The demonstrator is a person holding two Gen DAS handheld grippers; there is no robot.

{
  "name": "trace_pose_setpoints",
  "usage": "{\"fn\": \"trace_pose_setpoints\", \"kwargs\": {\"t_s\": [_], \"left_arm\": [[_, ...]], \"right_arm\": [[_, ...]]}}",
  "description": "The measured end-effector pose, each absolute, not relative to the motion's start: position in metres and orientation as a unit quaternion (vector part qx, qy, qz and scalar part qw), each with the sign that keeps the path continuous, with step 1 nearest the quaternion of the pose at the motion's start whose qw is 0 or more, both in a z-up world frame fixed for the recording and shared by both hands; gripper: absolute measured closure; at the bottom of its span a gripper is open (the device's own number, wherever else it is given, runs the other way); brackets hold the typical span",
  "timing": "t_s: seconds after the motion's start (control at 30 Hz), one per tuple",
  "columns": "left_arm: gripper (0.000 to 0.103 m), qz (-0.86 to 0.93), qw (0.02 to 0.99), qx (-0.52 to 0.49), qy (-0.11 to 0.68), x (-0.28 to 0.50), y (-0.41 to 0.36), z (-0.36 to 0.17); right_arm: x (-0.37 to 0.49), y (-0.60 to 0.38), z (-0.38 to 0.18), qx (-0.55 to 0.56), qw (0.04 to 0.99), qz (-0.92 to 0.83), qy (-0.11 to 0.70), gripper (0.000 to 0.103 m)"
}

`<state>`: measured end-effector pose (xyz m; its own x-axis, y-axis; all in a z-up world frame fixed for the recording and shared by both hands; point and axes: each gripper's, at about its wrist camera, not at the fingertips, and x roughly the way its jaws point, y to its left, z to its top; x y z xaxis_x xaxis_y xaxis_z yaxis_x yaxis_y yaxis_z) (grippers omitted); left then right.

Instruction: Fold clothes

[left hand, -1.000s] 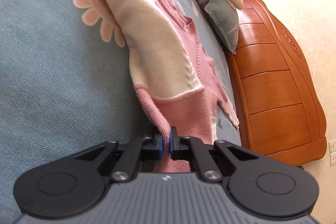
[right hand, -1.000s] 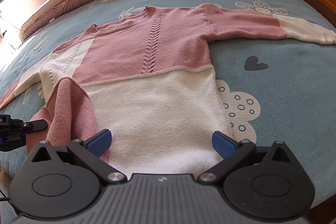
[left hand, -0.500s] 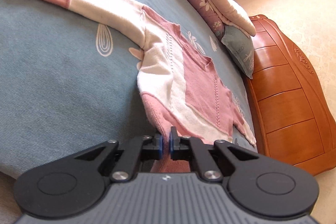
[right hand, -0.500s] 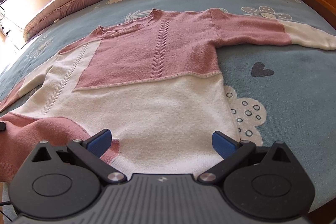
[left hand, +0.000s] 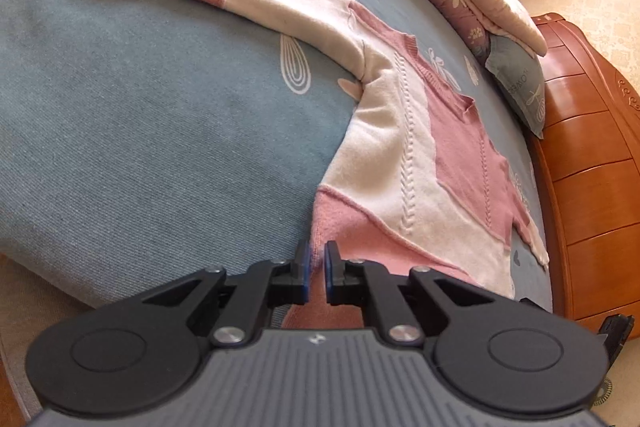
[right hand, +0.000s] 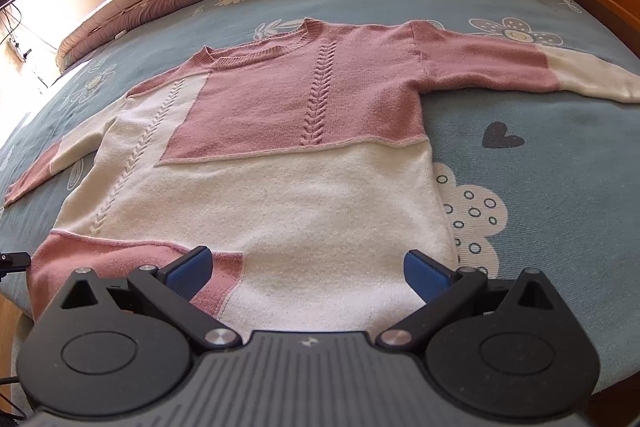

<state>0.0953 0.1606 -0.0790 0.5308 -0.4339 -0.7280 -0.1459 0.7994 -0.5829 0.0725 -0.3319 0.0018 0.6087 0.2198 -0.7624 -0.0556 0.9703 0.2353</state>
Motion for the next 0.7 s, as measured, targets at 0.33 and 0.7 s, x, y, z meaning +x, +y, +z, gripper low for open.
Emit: {"fn": "trace_pose_setpoints", "kwargs": {"t_s": [0.33, 0.7], "left_arm": [[0.054, -0.129, 0.832, -0.348, 0.412, 0.161, 0.163, -0.067], [0.054, -0.107, 0.747, -0.533, 0.383, 0.257, 0.168, -0.15]], "right_arm": [[0.076, -0.323, 0.0, 0.13, 0.885, 0.098, 0.436, 0.0], [0.085, -0.326, -0.007, 0.113, 0.879, 0.065, 0.459, 0.0]]}}
